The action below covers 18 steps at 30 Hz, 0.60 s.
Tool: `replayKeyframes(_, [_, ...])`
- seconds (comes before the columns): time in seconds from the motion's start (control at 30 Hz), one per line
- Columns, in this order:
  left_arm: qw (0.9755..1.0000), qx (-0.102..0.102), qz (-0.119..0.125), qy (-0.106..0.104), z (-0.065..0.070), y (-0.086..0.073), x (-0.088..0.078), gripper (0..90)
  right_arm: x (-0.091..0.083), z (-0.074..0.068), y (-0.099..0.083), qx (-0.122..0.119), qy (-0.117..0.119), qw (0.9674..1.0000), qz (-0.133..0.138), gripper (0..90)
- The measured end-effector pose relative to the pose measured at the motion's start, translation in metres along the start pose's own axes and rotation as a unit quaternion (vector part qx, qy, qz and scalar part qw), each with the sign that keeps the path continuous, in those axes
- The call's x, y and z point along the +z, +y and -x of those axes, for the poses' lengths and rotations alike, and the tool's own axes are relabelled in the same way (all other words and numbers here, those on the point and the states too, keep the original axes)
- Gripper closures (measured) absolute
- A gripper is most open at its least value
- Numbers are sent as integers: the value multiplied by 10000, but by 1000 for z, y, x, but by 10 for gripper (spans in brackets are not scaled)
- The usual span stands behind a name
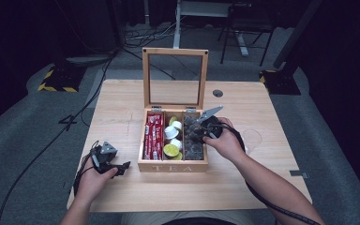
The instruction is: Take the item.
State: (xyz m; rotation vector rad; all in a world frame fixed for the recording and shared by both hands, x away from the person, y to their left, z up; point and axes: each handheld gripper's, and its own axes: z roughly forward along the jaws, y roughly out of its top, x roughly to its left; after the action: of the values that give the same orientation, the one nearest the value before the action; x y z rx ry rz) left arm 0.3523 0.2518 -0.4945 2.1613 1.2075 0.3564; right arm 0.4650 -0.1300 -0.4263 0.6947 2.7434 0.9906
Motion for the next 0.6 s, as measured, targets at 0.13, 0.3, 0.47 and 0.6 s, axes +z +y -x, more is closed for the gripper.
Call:
replayKeyframes(0.13, [10000, 4, 65, 10, 1, -1, 1, 256, 2, 1, -1, -24, -46, 10000, -85, 701])
replayKeyframes(0.3, [9999, 7, 118, 15, 0, -1, 2, 244, -2, 0, 0, -94, -106, 9999, -10, 762])
replayKeyframes(0.47, [9998, 67, 186, 22, 0, -2, 4, 229, -5, 1, 0, -64, -104, 9999, 114, 766])
replayKeyframes(0.6, [9997, 80, 233, 23, 0, -3, 5, 217, -11, 2, 1, -19, -59, 9995, 310, 767])
